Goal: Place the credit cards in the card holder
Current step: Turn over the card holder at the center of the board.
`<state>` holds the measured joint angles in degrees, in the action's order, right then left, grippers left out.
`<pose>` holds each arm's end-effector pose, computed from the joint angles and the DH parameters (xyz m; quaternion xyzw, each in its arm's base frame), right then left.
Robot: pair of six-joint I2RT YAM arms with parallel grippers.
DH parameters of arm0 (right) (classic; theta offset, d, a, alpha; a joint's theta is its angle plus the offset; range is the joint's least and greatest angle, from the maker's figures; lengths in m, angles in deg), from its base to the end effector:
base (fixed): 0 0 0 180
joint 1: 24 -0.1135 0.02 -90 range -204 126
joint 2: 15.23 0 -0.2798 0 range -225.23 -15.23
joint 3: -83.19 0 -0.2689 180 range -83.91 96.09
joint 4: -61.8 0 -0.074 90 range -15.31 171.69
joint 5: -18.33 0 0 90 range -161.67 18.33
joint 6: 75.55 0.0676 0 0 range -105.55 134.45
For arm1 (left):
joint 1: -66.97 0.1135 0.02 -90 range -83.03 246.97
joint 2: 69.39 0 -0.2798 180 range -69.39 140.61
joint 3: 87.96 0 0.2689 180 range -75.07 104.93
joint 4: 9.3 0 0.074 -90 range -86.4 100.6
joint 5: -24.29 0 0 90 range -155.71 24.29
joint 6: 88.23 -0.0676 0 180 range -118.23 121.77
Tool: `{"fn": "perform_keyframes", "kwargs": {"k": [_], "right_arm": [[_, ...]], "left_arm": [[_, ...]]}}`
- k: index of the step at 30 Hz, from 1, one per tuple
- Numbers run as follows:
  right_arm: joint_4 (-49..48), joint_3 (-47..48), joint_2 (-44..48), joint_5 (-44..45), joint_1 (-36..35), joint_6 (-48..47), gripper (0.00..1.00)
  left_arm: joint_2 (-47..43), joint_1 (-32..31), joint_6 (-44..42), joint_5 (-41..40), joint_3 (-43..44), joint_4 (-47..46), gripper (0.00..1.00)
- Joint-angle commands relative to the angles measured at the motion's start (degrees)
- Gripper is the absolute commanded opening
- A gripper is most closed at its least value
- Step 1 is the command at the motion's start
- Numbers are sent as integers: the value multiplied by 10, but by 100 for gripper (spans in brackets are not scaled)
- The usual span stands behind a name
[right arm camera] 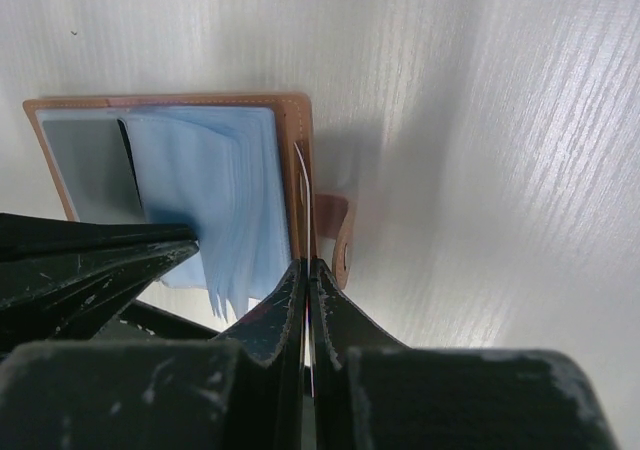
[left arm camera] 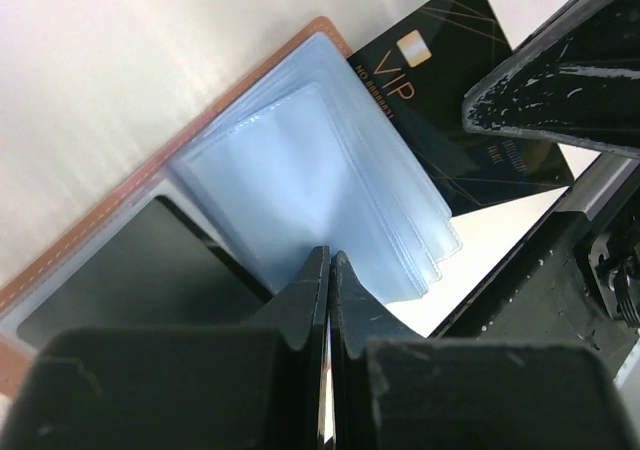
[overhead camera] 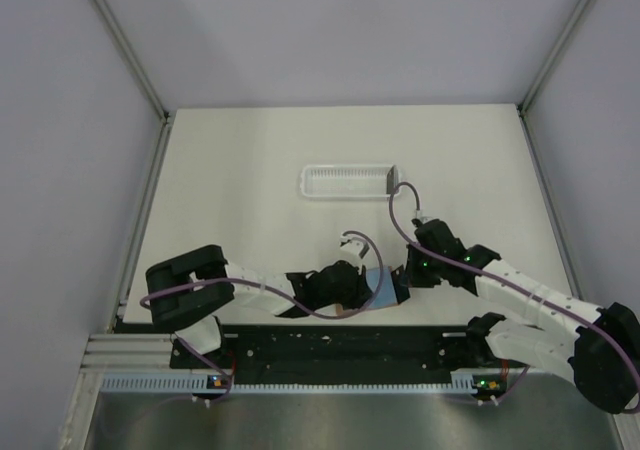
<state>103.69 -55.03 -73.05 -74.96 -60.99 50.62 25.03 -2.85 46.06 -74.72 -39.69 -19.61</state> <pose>0.1610 0.1262 0.1561 -0.0148 0.9606 0.1867 0.2053 0.1279 -0.3173 0.1161 0.1612 0.8736 -0.3428 0.3055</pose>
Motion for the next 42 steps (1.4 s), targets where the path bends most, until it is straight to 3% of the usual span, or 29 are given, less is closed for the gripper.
{"fn": "perform_keyframes", "kwargs": {"k": [1, 9, 15, 18, 23, 33, 42], "right_arm": [[6, -11, -9, 12, -4, -7, 0], [8, -11, 2, 18, -4, -3, 0], [10, 0, 102, 16, -4, 8, 0], [7, 8, 129, -26, -4, 15, 0], [-7, 8, 96, -124, -8, 19, 0], [-23, -37, 117, -192, -16, 63, 0], [-21, -48, 90, -197, -22, 69, 0]], "left_arm": [[-22, 3, 18, -16, -45, 58, 0], [-47, 3, 19, -18, -58, 64, 0], [-34, 3, 18, -17, -49, 67, 0], [-33, 2, 21, -14, -49, 67, 0], [-33, 3, 20, -14, -48, 69, 0], [-28, 3, 22, -16, -43, 73, 0], [-27, 3, 22, -16, -39, 73, 0]]}}
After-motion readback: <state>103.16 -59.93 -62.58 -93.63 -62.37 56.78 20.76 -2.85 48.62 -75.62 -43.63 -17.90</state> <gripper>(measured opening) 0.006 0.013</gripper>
